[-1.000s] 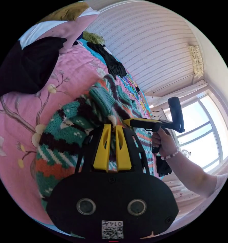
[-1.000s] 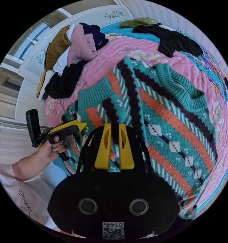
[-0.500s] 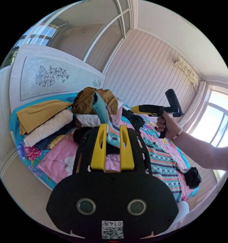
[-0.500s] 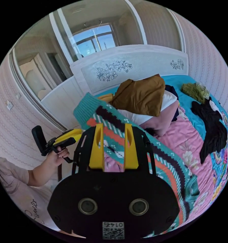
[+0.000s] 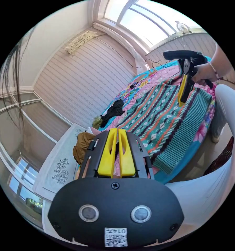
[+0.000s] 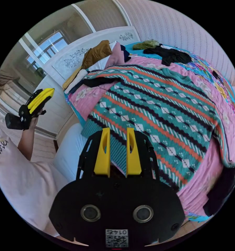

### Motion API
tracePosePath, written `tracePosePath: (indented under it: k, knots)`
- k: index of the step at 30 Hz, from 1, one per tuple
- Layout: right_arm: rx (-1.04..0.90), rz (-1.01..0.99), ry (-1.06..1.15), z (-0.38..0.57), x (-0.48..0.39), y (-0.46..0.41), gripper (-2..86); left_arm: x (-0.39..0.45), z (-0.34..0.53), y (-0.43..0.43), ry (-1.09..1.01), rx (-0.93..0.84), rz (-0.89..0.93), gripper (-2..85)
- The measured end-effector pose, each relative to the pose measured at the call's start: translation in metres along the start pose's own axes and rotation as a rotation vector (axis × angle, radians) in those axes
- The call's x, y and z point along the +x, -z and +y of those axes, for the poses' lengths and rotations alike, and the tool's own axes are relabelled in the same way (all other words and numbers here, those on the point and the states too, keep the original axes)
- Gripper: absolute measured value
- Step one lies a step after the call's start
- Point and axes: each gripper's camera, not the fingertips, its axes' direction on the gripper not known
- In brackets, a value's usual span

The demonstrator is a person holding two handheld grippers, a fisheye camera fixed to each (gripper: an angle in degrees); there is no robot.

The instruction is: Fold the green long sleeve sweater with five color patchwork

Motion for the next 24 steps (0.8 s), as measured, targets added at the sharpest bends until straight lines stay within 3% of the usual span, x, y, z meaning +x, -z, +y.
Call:
tracePosePath:
  k: [3,7,11,16,21,24]
  knots:
    - [-0.068,0.125,-0.134,0.057,0.012,0.004,11.4,0.014,-0.020,0.014,0.036,0.042,0.030,1.2]
    - [-0.085,0.243,-0.255,0.112,0.024,0.004,12.8,0.045,-0.045,0.028,-0.044,0.021,-0.101,4.6]
    - [-0.147,0.259,-0.326,0.139,0.032,-0.019,13.1,0.065,-0.048,0.033,-0.127,0.018,-0.095,4.6]
    - [-0.169,0.252,-0.418,0.174,0.033,-0.053,12.4,0.066,-0.035,0.027,-0.086,-0.010,-0.031,4.5]
    - [-0.171,0.247,-0.406,0.211,0.030,-0.060,11.9,0.053,0.014,-0.007,0.096,-0.163,0.128,5.9]
    - [-0.143,0.205,-0.426,0.239,0.032,-0.046,9.4,0.054,0.064,-0.037,0.122,-0.367,0.195,10.1]
